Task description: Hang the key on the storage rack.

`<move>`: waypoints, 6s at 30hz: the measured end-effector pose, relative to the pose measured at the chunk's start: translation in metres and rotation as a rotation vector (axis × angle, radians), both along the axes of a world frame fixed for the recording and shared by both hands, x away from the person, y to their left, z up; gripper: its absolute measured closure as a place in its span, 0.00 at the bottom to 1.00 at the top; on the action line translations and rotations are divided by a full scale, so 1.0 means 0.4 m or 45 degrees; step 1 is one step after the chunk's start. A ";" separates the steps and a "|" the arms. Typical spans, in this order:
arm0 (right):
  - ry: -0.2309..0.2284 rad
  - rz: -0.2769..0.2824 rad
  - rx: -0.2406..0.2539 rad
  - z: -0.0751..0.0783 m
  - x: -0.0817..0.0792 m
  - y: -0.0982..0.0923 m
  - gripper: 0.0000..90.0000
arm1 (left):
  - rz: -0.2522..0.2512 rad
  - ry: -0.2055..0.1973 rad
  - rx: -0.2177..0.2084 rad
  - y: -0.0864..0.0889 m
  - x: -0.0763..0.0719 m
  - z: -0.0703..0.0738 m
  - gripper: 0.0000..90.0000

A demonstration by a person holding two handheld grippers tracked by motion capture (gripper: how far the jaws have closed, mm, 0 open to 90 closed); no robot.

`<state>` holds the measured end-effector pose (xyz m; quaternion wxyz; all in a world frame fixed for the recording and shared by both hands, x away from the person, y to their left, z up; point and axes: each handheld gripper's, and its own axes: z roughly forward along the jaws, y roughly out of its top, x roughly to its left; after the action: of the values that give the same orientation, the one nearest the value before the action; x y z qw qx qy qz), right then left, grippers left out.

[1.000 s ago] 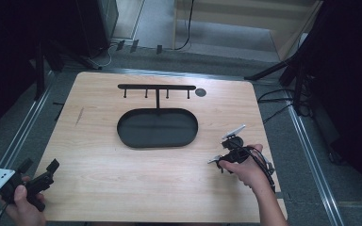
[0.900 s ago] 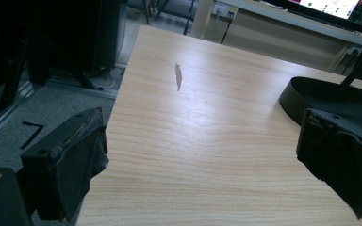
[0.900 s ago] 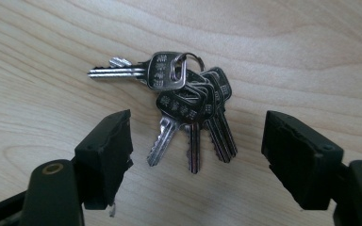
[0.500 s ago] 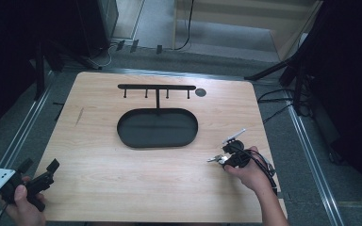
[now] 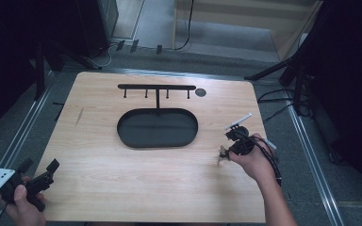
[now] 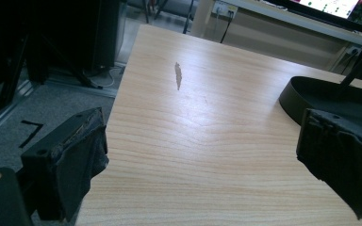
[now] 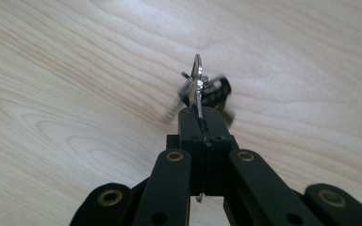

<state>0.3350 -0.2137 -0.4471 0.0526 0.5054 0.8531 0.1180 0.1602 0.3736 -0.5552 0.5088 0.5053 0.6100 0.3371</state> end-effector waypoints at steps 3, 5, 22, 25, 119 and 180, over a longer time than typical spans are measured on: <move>-0.012 0.016 -0.003 0.030 0.011 0.020 1.00 | -0.001 0.000 -0.005 0.001 0.000 0.000 0.03; -0.011 0.016 0.011 0.045 0.018 0.030 1.00 | -0.002 0.002 -0.006 0.002 0.000 0.000 0.03; -0.089 -0.033 0.032 0.164 0.084 0.134 1.00 | -0.007 0.007 -0.008 0.002 0.001 0.000 0.03; -0.088 -0.027 0.005 0.170 0.095 0.154 1.00 | -0.008 0.007 -0.008 0.002 0.001 0.000 0.03; -0.253 -0.142 0.062 0.265 0.176 0.264 0.91 | -0.006 0.010 0.007 -0.003 0.005 0.001 0.03; -0.392 -0.428 0.144 -0.168 -0.005 -0.134 0.00 | -0.011 0.003 0.023 -0.005 0.002 0.001 0.03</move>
<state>0.3331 -0.2674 -0.5142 0.1728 0.6185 0.7309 0.2308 0.1611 0.3716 -0.5549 0.5049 0.5131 0.6052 0.3398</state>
